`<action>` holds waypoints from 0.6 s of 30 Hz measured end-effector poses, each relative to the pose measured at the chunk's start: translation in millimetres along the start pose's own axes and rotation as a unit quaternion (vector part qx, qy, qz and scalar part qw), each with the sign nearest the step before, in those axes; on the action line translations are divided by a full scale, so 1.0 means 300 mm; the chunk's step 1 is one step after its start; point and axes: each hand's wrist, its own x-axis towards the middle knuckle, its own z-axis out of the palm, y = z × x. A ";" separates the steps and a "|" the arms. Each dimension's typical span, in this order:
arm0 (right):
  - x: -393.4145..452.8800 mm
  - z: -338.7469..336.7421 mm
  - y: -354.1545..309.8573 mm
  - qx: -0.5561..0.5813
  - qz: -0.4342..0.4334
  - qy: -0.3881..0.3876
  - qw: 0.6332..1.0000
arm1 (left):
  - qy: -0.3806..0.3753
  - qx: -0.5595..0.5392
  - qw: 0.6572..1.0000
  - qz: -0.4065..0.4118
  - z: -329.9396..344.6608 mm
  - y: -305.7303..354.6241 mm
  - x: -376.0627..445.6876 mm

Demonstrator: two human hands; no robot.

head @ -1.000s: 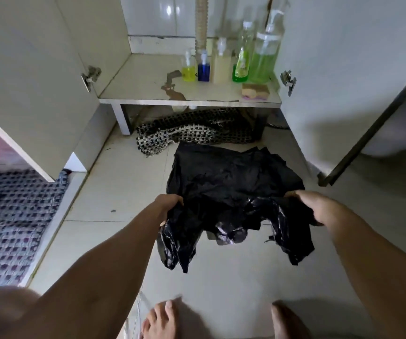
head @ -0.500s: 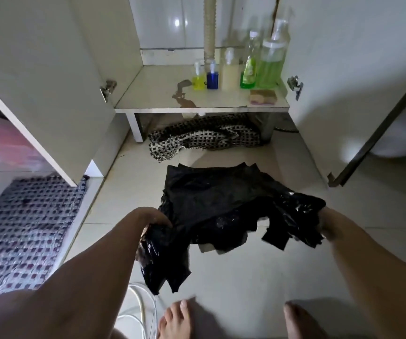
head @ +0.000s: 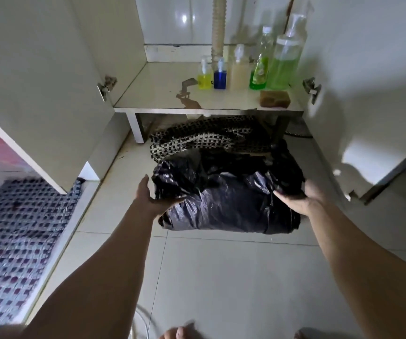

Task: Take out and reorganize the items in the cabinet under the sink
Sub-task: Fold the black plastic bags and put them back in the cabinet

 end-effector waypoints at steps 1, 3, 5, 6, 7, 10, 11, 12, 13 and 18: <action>0.046 0.015 -0.009 -0.013 0.004 -0.001 1.000 | -0.024 -0.024 0.999 -0.008 0.008 0.001 0.044; 0.120 0.036 -0.002 -0.064 0.014 -0.021 0.998 | -0.022 0.051 0.998 0.030 0.033 -0.007 0.118; 0.186 0.052 0.008 -0.124 0.010 -0.033 0.992 | 0.023 0.156 0.981 0.117 0.051 -0.029 0.181; 0.209 0.058 0.013 -0.154 0.002 -0.034 0.988 | 0.042 0.223 0.957 0.182 0.054 -0.048 0.206; 0.231 0.066 0.028 -0.202 -0.019 -0.022 0.979 | 0.054 0.323 0.908 0.262 0.053 -0.071 0.229; 0.281 0.071 0.086 -0.442 -0.122 0.037 0.888 | 0.065 0.630 0.624 0.458 0.061 -0.157 0.245; 0.287 0.067 0.106 -0.525 -0.160 0.036 0.835 | 0.048 0.684 0.544 0.484 0.063 -0.189 0.257; 0.293 0.059 0.124 -0.586 -0.186 0.026 0.788 | 0.023 0.737 0.472 0.483 0.078 -0.222 0.262; 0.295 0.050 0.141 -0.630 -0.198 0.013 0.751 | 0.003 0.788 0.408 0.461 0.098 -0.250 0.276; 0.288 0.014 0.167 -0.699 -0.312 0.001 0.643 | -0.017 0.914 0.280 0.293 0.147 -0.295 0.411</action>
